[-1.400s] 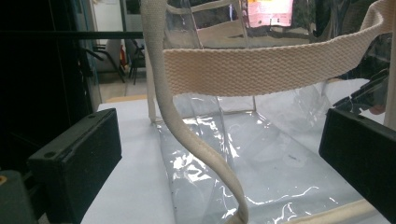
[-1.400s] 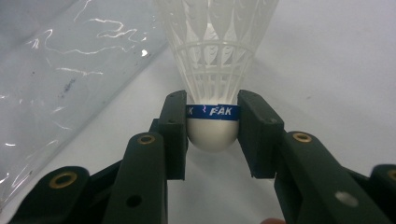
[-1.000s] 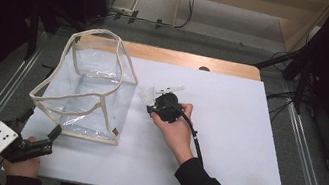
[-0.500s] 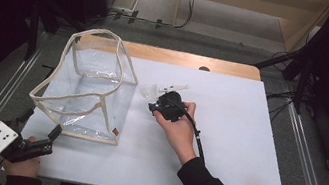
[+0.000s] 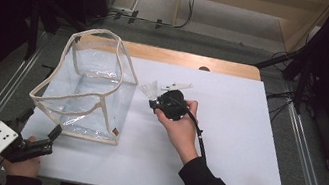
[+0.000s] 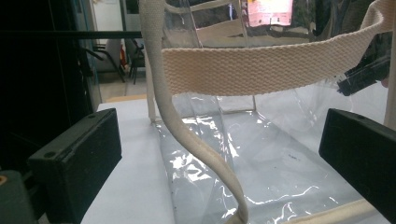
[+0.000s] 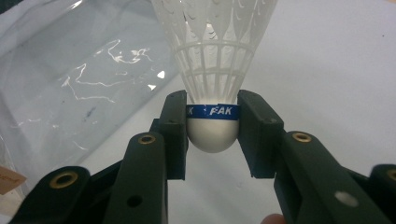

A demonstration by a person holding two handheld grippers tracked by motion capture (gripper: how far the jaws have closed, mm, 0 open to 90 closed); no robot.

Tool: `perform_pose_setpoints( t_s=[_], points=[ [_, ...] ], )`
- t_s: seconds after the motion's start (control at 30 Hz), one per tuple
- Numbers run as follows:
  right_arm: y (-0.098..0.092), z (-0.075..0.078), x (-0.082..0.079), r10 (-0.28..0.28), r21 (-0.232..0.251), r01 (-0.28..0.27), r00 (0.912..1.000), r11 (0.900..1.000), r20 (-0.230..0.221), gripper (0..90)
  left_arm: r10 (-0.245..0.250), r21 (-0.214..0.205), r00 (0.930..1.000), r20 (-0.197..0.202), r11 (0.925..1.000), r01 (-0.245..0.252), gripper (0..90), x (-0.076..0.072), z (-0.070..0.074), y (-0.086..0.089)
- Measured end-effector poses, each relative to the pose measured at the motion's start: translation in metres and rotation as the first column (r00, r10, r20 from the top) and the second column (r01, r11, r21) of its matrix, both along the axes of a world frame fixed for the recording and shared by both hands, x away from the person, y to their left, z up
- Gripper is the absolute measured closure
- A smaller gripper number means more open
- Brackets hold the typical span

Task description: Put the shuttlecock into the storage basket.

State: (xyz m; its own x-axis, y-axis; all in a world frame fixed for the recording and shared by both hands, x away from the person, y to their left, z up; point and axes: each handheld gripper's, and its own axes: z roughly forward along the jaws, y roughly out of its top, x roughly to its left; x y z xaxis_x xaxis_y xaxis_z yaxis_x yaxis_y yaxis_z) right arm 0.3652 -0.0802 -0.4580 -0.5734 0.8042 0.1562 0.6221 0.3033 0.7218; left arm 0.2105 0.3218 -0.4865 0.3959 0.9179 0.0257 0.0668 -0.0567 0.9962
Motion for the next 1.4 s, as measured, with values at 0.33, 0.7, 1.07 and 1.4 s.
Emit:
perform_pose_setpoints(
  t_s=[0.33,0.7,1.07,1.4],
  points=[
    [-0.001,0.004,-0.001,0.007,0.026,-0.008,0.9995,0.9996,0.032,63.2,0.000,0.000,1.0000,-0.001,1.0000,0.000,0.0,0.000,0.000,0.000],
    [0.000,0.010,-0.005,0.018,0.062,-0.023,0.9967,0.9978,0.080,63.2,0.000,0.001,1.0000,0.000,1.0000,0.000,0.0,0.000,0.000,0.000],
    [0.001,0.018,-0.008,0.026,0.081,-0.036,0.9928,0.9961,0.117,63.2,-0.001,0.002,1.0000,-0.001,1.0000,0.001,0.0,0.000,0.000,0.000],
    [-0.001,0.025,-0.010,0.017,0.088,-0.030,0.9892,0.9956,0.145,63.2,0.000,0.002,1.0000,-0.001,1.0000,0.000,0.0,0.000,0.000,0.000]
  ],
)
